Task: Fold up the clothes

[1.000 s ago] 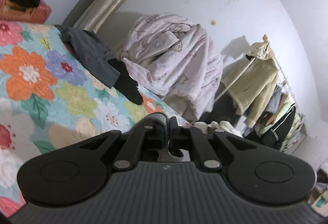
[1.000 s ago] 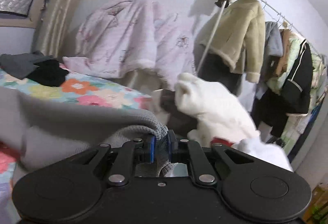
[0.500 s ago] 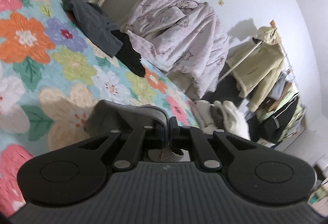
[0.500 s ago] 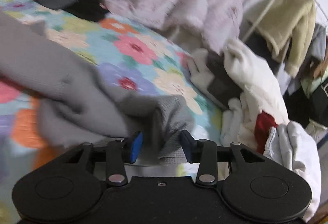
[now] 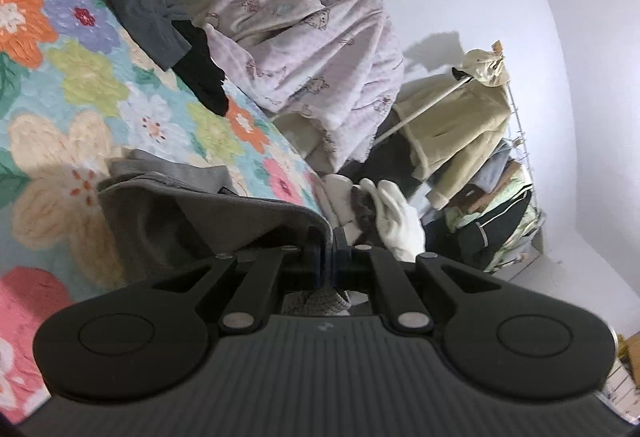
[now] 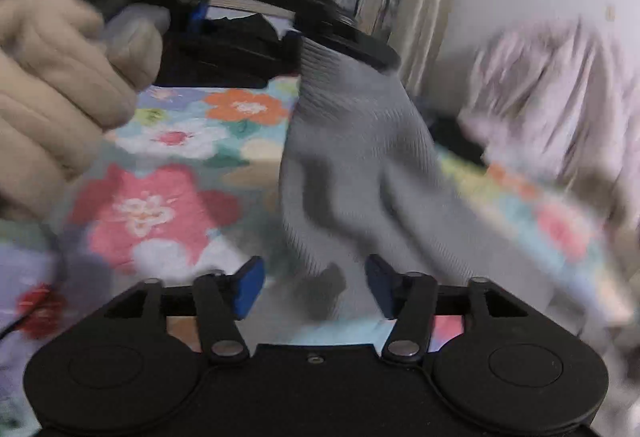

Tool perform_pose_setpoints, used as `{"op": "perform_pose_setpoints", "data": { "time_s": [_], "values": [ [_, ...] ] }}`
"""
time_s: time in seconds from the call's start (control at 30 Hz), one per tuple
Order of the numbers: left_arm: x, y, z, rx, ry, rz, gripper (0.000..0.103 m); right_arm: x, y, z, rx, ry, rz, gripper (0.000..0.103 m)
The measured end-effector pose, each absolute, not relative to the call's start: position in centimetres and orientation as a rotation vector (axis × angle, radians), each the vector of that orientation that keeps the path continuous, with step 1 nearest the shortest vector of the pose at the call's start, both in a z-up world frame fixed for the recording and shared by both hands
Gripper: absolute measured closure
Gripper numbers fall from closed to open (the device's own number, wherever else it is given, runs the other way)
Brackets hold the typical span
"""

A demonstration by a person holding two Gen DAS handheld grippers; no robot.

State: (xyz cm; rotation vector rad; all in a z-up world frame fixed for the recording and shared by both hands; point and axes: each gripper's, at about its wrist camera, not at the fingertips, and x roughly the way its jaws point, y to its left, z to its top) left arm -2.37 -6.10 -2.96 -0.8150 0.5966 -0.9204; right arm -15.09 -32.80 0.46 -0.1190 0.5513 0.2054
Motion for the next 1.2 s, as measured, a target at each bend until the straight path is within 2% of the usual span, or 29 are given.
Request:
{"op": "perform_pose_setpoints", "data": {
  "time_s": [0.03, 0.07, 0.13, 0.23, 0.53, 0.67, 0.7, 0.83, 0.93, 0.97, 1.2],
  "values": [
    [-2.4, -6.1, -3.0, -0.823, 0.594, -0.928, 0.099, -14.9, -32.8, 0.6, -0.132, 0.535, 0.193, 0.03],
    [-2.4, -6.1, -3.0, -0.822, 0.594, -0.931, 0.099, -14.8, -32.9, 0.7, -0.144, 0.519, 0.182, 0.029],
    [-2.4, -6.1, -2.9, -0.811, 0.595, -0.931, 0.099, -14.4, -33.0, 1.0, -0.169, 0.486, 0.158, 0.035],
    [-2.3, -6.0, -3.1, -0.81, 0.602, -0.932, 0.099, -13.9, -33.1, 1.4, -0.206, 0.437, 0.122, 0.095],
    [-4.1, -10.0, -2.4, -0.514, 0.627, -1.018, 0.095, -13.7, -35.4, 4.5, -0.294, 0.276, -0.032, 0.095],
    [-6.1, -12.3, -1.8, -0.284, 0.618, -1.04, 0.065, -14.8, -38.2, 7.2, -0.286, 0.224, -0.123, 0.095],
    [-6.1, -12.7, -2.2, -0.277, 0.639, -1.03, 0.062, -14.9, -38.9, 7.8, -0.27, 0.221, -0.136, 0.095],
    [-6.1, -14.2, -3.8, -0.235, 0.699, -0.959, 0.061, -15.3, -41.1, 9.1, -0.166, 0.239, -0.13, 0.095],
    [-6.4, -14.9, -4.8, -0.221, 0.71, -0.916, 0.047, -15.7, -41.8, 8.6, -0.103, 0.242, -0.116, 0.095],
    [-6.4, -15.2, -5.1, -0.217, 0.714, -0.902, 0.046, -15.9, -42.1, 8.3, -0.094, 0.237, -0.117, 0.095],
    [-7.2, -17.2, -6.6, -0.181, 0.702, -0.845, 0.045, -17.1, -45.3, 8.1, 0.017, 0.238, -0.122, 0.095]
  ]
}}
